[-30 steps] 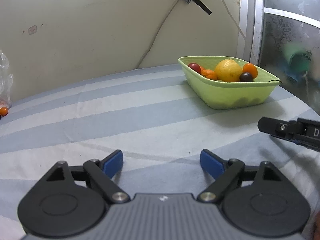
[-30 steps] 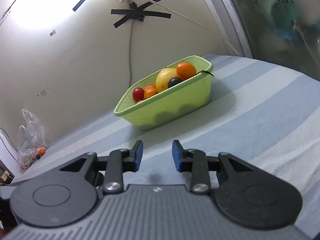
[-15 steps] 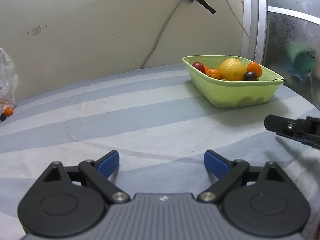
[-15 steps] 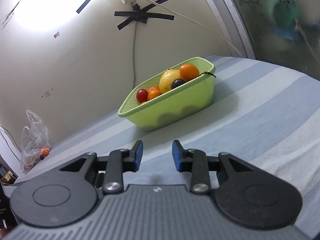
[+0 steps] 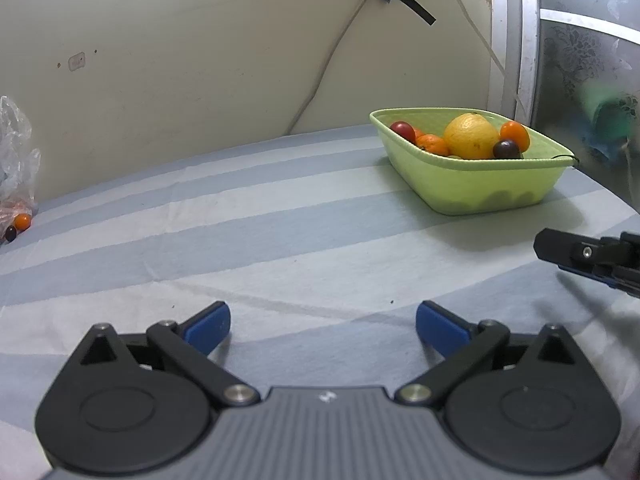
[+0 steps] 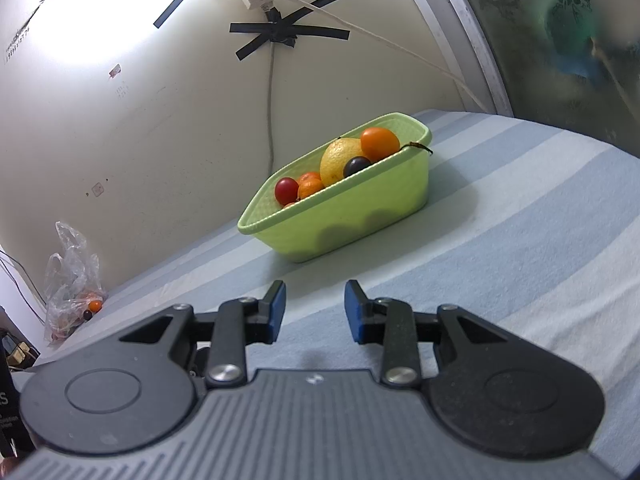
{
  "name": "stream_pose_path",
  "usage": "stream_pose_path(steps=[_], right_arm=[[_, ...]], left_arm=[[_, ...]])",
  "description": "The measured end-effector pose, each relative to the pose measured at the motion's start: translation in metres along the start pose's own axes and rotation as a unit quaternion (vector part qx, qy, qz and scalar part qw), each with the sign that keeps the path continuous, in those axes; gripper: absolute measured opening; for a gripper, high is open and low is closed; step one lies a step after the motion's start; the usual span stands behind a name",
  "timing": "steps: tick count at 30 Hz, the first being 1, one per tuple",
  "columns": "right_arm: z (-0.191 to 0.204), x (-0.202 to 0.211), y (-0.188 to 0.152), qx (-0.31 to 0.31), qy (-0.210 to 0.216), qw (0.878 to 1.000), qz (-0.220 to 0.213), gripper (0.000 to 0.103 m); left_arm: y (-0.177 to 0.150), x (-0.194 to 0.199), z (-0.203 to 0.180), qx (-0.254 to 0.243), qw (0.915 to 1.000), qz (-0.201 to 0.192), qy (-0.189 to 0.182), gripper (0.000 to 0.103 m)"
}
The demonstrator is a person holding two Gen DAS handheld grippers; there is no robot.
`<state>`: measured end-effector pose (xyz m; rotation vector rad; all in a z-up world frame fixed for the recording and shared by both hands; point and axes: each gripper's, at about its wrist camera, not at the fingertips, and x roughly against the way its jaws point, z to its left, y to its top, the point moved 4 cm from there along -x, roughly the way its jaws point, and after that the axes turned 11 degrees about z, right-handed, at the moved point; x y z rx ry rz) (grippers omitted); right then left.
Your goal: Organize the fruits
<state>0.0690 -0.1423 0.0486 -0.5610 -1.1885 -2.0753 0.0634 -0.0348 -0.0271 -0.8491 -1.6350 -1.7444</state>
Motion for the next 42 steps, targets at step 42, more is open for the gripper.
stream_pose_path(steps=[42], right_arm=[[-0.001, 0.001, 0.001, 0.000, 0.004, 1.000, -0.001, 0.040]], left_arm=[[-0.003, 0.007, 0.010, 0.022, 0.9982, -0.009, 0.055, 0.103]])
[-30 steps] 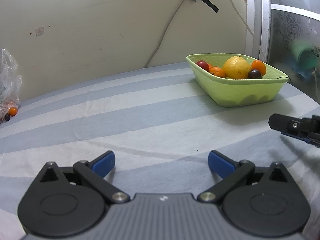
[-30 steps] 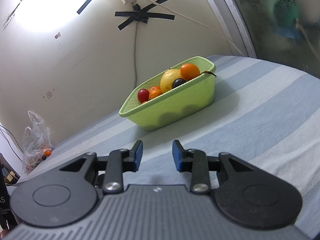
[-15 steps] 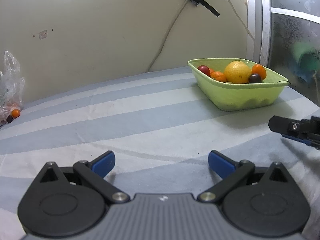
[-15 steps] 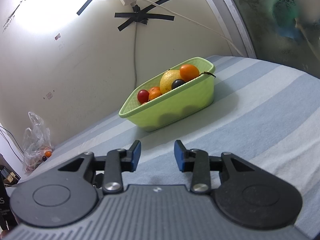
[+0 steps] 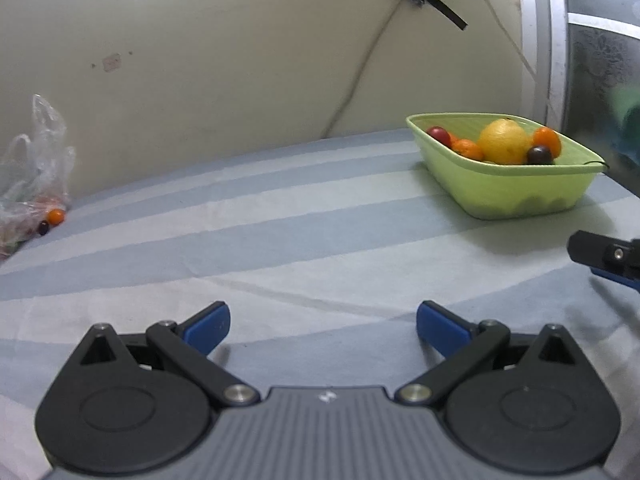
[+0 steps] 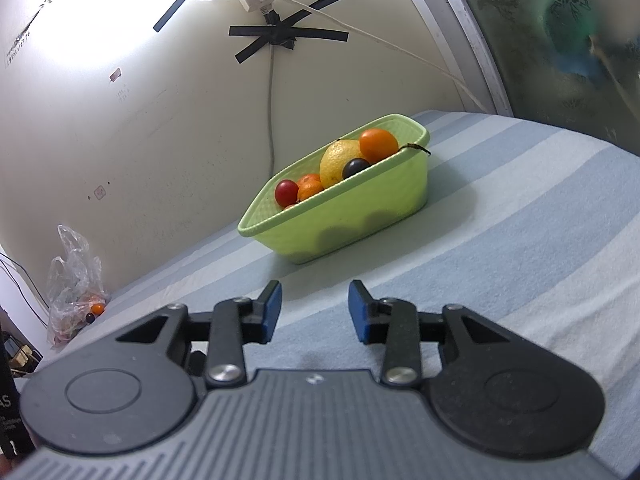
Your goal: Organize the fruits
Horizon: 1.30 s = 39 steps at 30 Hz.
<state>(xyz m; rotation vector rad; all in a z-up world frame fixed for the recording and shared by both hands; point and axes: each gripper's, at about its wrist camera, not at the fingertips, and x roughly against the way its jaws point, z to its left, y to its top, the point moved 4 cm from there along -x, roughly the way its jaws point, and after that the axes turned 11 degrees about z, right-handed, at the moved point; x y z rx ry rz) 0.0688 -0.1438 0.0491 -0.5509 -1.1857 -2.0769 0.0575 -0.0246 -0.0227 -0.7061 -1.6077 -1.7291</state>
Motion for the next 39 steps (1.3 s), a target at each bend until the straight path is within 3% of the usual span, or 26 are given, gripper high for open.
stream_pose_path(steps=[4, 12, 18, 39], right_arm=[[0.000, 0.000, 0.000, 0.002, 0.001, 1.000, -0.001, 0.040], [-0.001, 0.001, 0.000, 0.001, 0.003, 1.000, -0.003, 0.040], [-0.001, 0.002, 0.000, -0.002, 0.006, 1.000, -0.004, 0.040], [-0.003, 0.002, 0.000, -0.008, 0.011, 1.000, -0.006, 0.041]], left_arm=[[0.001, 0.004, 0.001, -0.003, 0.9996, -0.006, 0.027, 0.103], [0.001, 0.006, 0.002, 0.004, 0.9996, 0.028, 0.005, 0.103], [-0.002, 0.005, 0.000, 0.004, 0.9991, 0.041, 0.014, 0.103], [0.000, 0.016, -0.005, -0.014, 0.9990, 0.012, 0.042, 0.103]])
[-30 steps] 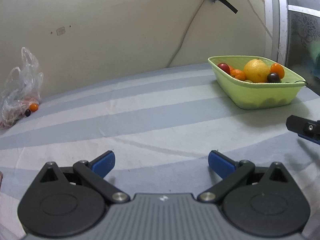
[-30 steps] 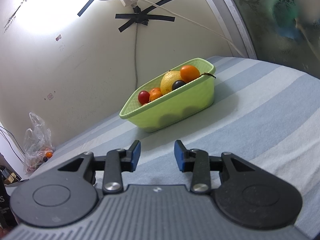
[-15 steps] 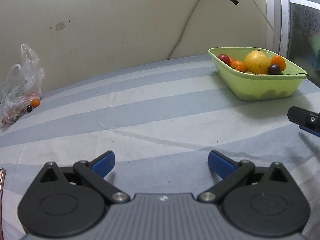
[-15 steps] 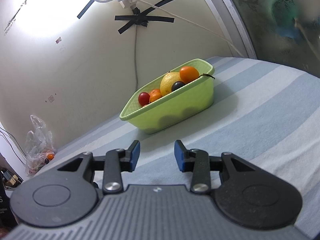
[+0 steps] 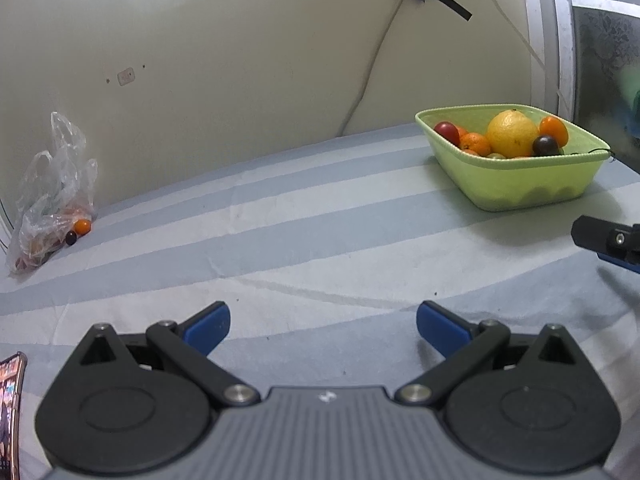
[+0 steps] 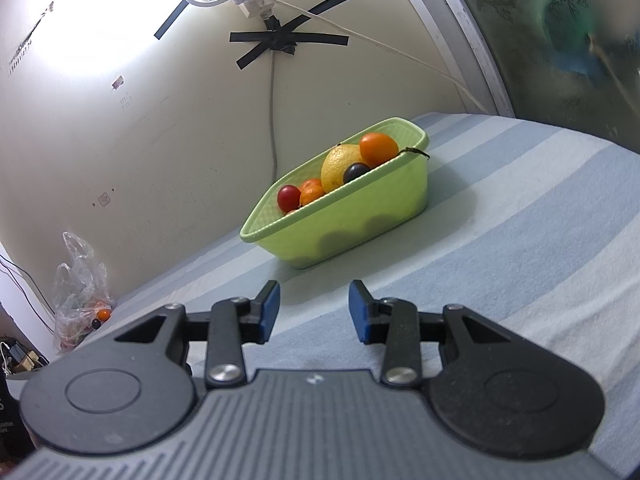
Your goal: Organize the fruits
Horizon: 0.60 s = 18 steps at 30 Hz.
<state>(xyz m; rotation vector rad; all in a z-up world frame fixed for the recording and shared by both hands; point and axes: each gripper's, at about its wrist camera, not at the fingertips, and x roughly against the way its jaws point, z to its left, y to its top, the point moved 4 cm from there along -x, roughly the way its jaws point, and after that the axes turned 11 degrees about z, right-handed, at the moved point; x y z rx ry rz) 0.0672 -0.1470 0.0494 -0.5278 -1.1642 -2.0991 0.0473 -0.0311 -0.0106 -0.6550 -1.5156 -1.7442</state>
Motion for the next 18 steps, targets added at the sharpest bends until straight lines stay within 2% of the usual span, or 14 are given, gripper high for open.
stream_pose_path(steps=[6, 18], right_arm=[[0.0002, -0.0001, 0.0002, -0.001, 0.001, 1.000, 0.000, 0.041], [-0.0002, 0.0002, 0.0005, -0.002, 0.002, 1.000, -0.001, 0.041]], left_arm=[[0.0013, 0.0038, -0.0001, 0.000, 0.9998, -0.014, 0.013, 0.103], [-0.0008, 0.0026, -0.0042, -0.009, 0.9997, -0.012, 0.021, 0.103]])
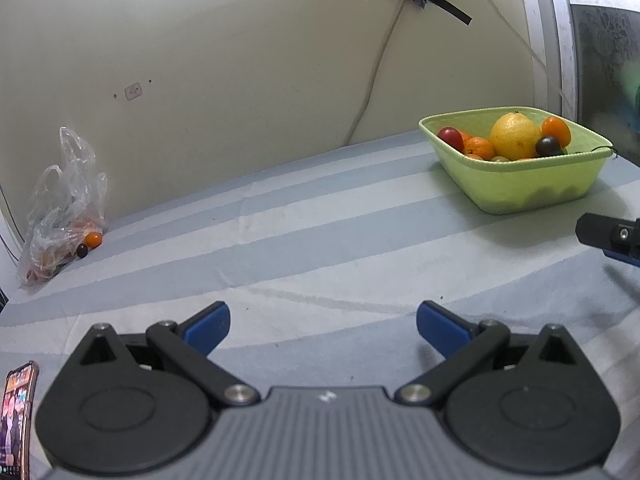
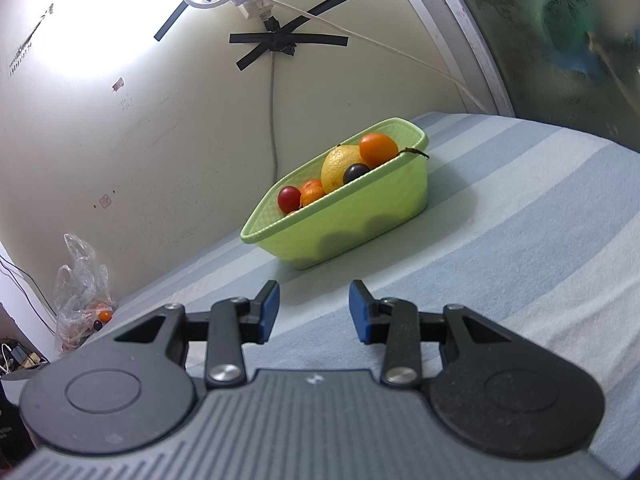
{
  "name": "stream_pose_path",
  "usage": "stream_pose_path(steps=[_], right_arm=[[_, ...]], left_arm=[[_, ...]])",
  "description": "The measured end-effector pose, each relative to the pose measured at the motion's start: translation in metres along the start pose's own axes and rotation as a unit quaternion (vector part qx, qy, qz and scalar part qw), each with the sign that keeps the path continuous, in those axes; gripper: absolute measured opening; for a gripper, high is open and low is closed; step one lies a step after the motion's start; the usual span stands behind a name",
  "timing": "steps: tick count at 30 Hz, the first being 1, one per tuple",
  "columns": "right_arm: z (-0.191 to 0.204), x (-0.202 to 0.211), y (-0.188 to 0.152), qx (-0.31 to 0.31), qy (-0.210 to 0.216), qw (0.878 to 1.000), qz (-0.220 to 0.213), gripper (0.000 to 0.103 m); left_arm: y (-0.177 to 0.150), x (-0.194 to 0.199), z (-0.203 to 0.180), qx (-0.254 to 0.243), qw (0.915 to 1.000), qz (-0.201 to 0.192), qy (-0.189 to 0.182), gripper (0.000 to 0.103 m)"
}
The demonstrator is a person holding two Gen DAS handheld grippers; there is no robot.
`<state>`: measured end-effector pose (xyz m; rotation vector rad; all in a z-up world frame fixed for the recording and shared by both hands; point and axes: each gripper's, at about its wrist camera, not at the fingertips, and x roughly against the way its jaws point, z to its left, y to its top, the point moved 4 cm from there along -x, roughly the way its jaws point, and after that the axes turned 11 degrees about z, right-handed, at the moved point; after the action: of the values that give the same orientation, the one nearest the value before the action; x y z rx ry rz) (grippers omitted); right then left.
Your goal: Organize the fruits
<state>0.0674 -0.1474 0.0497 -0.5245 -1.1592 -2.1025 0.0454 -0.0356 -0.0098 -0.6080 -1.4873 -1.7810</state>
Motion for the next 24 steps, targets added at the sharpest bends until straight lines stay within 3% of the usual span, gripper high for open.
stream_pose_path(steps=[24], right_arm=[[-0.0013, 0.0005, 0.0014, -0.002, 0.004, 1.000, 0.000, 0.042]], left_arm=[[-0.0025, -0.0021, -0.0027, -0.015, 0.9998, 0.008, 0.003, 0.103]])
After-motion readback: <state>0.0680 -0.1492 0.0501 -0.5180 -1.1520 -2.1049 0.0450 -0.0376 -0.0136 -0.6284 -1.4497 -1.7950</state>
